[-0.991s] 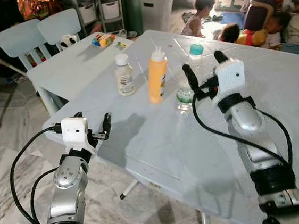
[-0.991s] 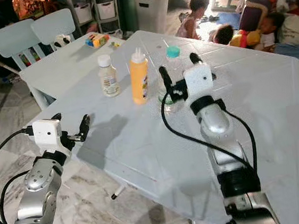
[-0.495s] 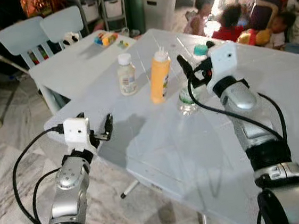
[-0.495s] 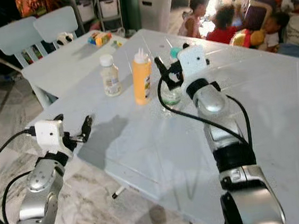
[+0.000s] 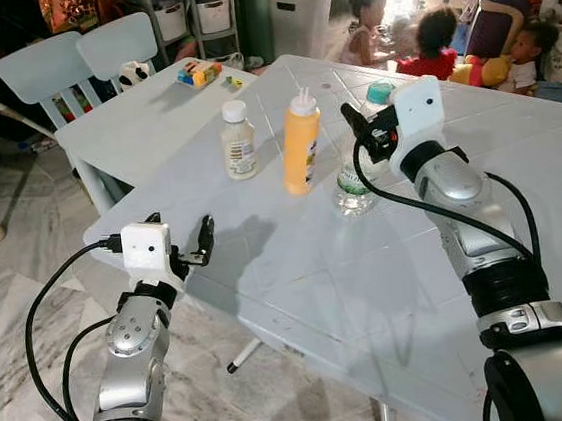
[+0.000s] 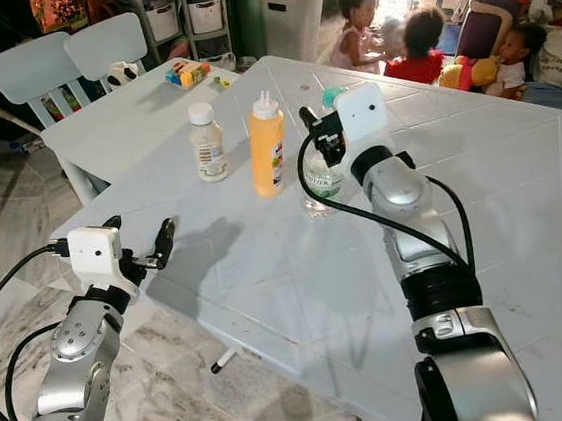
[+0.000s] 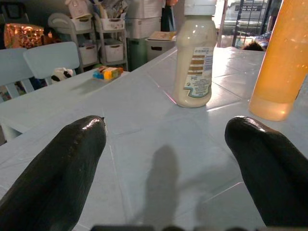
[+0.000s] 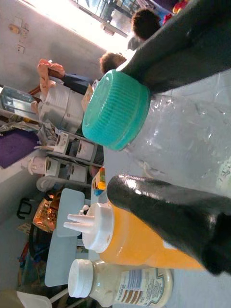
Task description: Restocking fridge
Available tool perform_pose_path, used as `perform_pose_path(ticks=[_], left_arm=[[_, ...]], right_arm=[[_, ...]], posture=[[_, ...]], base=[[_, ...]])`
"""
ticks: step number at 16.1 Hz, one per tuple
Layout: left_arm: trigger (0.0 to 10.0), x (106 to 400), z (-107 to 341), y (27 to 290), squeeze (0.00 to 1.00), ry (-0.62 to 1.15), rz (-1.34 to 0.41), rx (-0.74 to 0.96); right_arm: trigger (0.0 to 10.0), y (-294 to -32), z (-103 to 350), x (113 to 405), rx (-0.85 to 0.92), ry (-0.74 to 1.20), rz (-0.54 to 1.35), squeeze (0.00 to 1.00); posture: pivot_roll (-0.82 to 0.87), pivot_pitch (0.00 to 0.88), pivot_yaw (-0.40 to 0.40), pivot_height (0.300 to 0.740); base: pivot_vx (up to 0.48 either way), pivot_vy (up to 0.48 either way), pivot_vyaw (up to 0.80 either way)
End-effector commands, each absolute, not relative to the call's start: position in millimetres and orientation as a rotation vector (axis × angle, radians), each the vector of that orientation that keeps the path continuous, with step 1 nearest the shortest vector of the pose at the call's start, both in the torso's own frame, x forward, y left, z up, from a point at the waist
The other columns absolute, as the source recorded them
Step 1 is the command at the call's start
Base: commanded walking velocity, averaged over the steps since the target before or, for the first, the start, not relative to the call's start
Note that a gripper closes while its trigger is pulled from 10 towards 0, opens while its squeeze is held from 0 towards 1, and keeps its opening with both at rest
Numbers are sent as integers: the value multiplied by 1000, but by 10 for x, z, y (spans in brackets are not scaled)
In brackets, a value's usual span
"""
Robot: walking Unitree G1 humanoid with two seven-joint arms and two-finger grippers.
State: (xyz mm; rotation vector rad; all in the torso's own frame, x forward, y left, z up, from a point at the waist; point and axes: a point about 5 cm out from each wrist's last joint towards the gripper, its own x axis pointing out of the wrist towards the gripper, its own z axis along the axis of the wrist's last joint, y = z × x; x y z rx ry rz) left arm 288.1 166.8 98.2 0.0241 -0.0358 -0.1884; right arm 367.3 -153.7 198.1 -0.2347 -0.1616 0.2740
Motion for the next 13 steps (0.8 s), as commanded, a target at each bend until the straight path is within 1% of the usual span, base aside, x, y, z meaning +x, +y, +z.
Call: perform_pose_path(ticks=[1,3,5,7,10,11,12,13], left_arm=[[10000,2899,1003,1633,0,-37,-201,30],[10000,2891,983,1634,0,-25,-198,33],[10000,2893,937,1665,0,11,-157,32],[10000,2898,922,1709,0,28,-119,28],[10000,2884,906,1758,0,39,-100,29],[10000,2880,899,1770,0,47,-94,37],[10000,2877,883,1802,0,61,-76,56],[10000,2878,882,1813,0,62,-77,59]], right_arm=[[0,-1570,2067,3691,-236,-173,258,0],[0,-1577,2053,3685,-235,-167,256,0],[0,-1566,2064,3680,-210,-171,256,0],[0,-1515,2125,3591,-141,-212,271,0],[0,-1471,2056,3368,-50,-233,275,0],[8784,-1473,2004,3311,-56,-233,258,0],[10000,-1484,1884,3212,-37,-217,227,0],[10000,-1478,1856,3183,-29,-214,225,0]], posture=[[-31,0,-23,740],[-27,0,-26,740],[-24,0,-27,740],[-16,0,-33,740],[-14,0,-33,740],[-16,0,-30,740],[-17,0,-26,740],[-17,0,-23,740]], base=[[0,0,0],[0,0,0],[0,0,0],[0,0,0],[0,0,0],[0,0,0],[-240,0,0],[-251,0,0]])
